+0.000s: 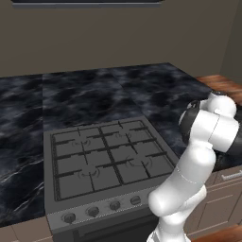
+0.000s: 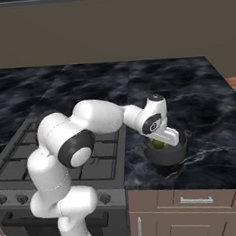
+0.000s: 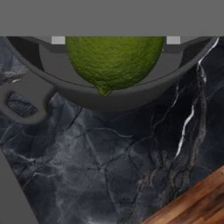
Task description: Turn on the sink faucet. Then move the lime from the counter to the sink. Turn off the sink. Move the vegetable from the sink to the pot next to the stove. Finally move the pot to the front left burner.
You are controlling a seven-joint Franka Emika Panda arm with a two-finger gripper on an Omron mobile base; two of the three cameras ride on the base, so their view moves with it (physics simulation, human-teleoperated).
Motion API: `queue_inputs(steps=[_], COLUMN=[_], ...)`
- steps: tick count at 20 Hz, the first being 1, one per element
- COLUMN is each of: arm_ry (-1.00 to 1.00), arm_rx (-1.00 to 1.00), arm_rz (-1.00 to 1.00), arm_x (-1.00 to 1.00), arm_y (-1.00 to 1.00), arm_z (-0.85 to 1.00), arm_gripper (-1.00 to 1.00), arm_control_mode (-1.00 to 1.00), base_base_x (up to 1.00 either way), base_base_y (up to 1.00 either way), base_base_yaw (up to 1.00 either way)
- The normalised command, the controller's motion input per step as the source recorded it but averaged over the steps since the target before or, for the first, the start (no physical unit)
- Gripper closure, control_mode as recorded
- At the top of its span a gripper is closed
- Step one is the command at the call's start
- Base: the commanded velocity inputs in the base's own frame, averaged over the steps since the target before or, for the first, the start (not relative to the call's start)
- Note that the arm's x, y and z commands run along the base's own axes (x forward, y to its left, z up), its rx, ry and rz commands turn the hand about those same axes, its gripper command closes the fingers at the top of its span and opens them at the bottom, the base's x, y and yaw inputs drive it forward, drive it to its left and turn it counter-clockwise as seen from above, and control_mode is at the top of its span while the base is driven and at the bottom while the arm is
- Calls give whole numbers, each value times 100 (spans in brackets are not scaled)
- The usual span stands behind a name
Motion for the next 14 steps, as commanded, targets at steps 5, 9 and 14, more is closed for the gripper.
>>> queue_inputs(steps=[5,9,14], arm_ry=[8,9,5], arm_rx=[1,1,1], arm_rz=[0,0,0], arm_x=[17,12,4], arm_y=[0,0,0], arm_z=[-9,-14,-18], arm_gripper=[100,100,100], arm_control_mode=[-100,-100,-100], base_base_x=[0,0,0], base_base_y=[0,0,0], base_base_yaw=[0,0,0])
